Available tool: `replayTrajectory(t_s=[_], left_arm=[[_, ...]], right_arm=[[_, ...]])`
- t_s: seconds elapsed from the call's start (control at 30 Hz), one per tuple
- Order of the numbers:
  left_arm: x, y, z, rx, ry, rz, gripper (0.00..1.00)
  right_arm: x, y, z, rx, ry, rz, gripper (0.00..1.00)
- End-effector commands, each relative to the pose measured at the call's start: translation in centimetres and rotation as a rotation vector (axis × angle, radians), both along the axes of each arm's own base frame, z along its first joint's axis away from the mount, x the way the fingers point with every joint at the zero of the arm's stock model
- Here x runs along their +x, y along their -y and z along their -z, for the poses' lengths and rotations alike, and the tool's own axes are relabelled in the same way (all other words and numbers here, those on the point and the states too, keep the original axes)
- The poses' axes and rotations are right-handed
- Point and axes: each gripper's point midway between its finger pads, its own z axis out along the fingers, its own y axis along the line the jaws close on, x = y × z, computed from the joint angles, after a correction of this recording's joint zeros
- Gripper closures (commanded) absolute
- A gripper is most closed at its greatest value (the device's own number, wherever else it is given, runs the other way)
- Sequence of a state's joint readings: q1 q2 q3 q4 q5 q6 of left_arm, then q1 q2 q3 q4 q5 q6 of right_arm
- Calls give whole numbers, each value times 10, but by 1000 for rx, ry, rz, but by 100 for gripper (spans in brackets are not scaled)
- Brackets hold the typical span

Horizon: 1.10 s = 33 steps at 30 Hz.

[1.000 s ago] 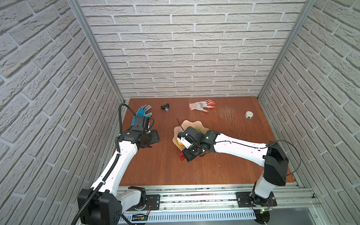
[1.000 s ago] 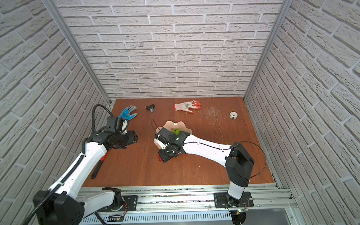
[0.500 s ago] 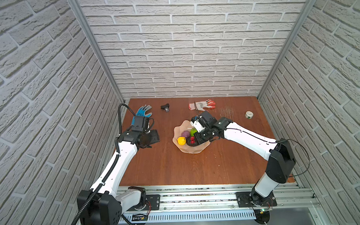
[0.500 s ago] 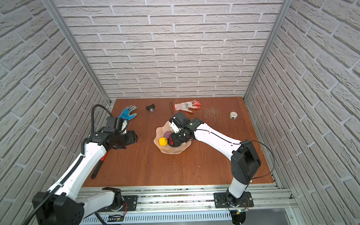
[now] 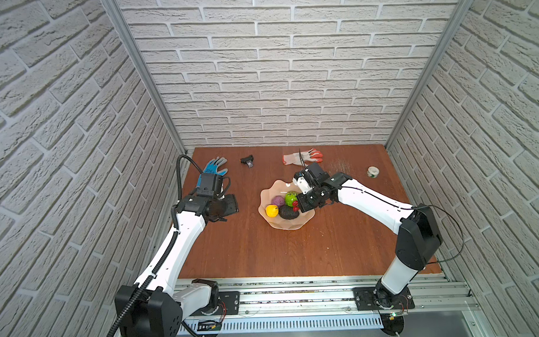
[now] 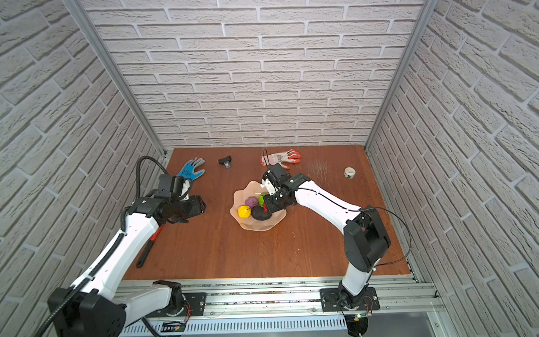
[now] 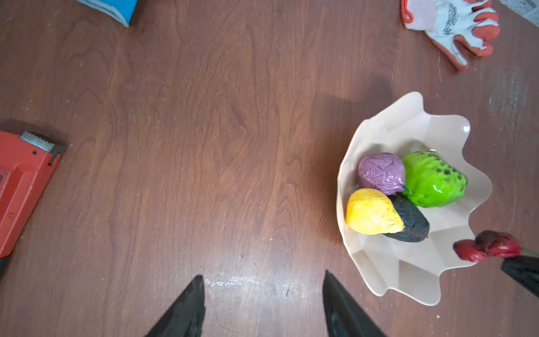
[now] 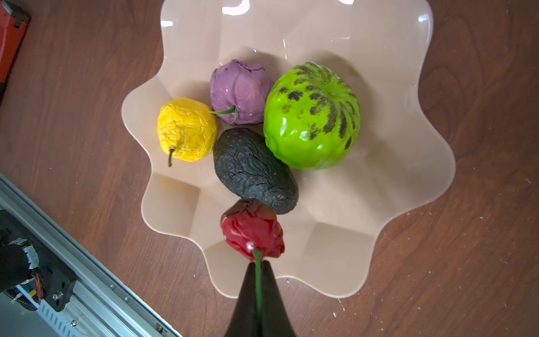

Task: Arrange fruit in a fruit bowl
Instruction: Place the fruits in the fruit bowl.

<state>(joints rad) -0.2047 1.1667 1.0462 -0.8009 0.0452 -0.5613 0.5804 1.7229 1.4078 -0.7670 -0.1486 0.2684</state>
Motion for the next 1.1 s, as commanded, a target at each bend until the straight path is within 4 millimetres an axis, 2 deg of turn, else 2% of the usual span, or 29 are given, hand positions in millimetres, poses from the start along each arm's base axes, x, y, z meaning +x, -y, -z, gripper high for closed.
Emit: replayTrajectory(t_s=[0.0,0.27,0.77,0.97,1.07], left_arm=[[1,-4,-14,7,34,-11,36],[2,-3,-15,1,35,-13,36],[5,-1,-9,-8,24,-14,36],[6,0,-9,-11,26,-15,36],[6,0,-9,-10,25,-17,36]], right_arm=[[2,4,17,-21,-23,-8,94],[6,11,35,-45,-47,2,94],[11,23,48,-110,-69,6,94],[10,21,54,-106,-90,4,90],[10,23,52,-113,-83,3,85]])
